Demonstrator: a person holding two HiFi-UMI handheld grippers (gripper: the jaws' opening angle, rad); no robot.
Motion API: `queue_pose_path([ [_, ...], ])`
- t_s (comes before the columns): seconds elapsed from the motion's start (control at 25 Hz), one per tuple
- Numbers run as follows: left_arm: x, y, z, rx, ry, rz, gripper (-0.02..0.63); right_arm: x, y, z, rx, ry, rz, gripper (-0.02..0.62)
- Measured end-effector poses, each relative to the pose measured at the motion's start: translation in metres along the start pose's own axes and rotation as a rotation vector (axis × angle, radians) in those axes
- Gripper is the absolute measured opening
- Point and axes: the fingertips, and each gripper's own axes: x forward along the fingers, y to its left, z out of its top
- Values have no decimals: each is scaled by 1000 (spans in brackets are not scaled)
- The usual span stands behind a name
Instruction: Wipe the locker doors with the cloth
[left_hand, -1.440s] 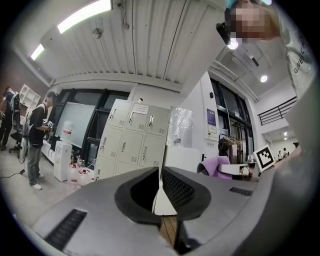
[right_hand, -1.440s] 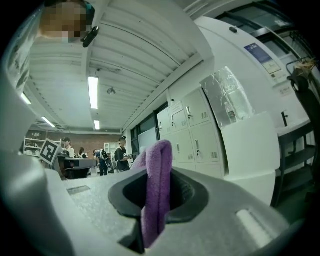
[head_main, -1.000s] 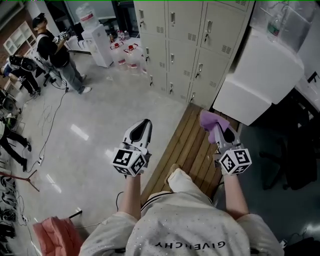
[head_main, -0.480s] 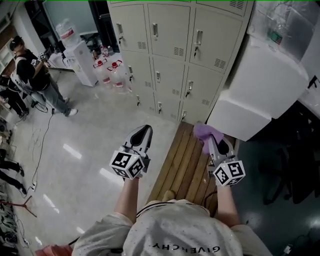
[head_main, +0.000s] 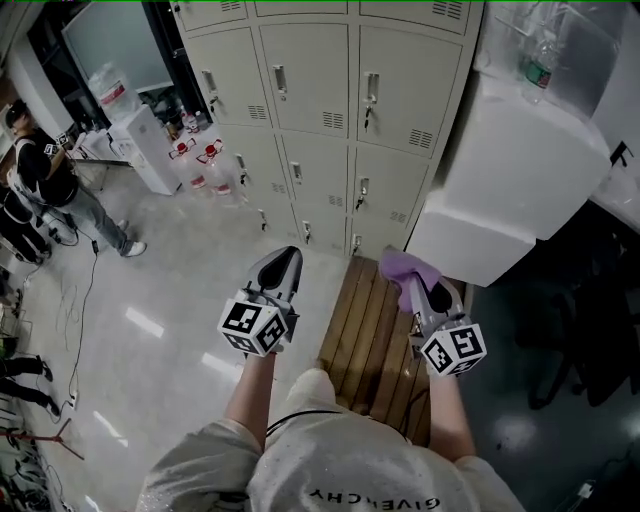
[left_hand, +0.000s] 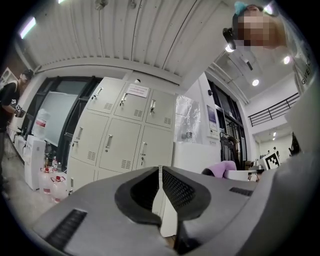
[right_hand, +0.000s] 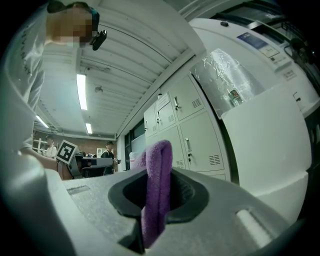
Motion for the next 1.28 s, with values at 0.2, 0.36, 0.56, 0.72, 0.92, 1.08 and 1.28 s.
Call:
queue_pose_path([
  [0.2, 30, 7, -11, 16, 43, -31, 18, 17, -19, 0, -8, -2, -17, 55],
  [0.36, 63, 32, -10, 35, 29, -38, 18, 50, -38, -4, -37, -1, -30, 55],
  [0.56, 112, 73, -8, 22, 28, -26, 18, 110, -64, 3, -56, 6, -33, 55],
  [0.72, 155, 99, -2, 36, 31, -44, 18, 164, -88, 15, -81, -6, -35, 55],
  [0.92, 209, 137, 15, 55, 17, -37, 18, 231, -111, 33, -113, -33, -31, 55],
  [1.08, 245, 163, 21, 55, 10, -41, 18, 279, -124, 49, -155, -64, -33, 57],
  [1.28, 280, 181, 29, 64, 0, -64, 18, 326, -135, 67, -206, -107, -19, 57],
])
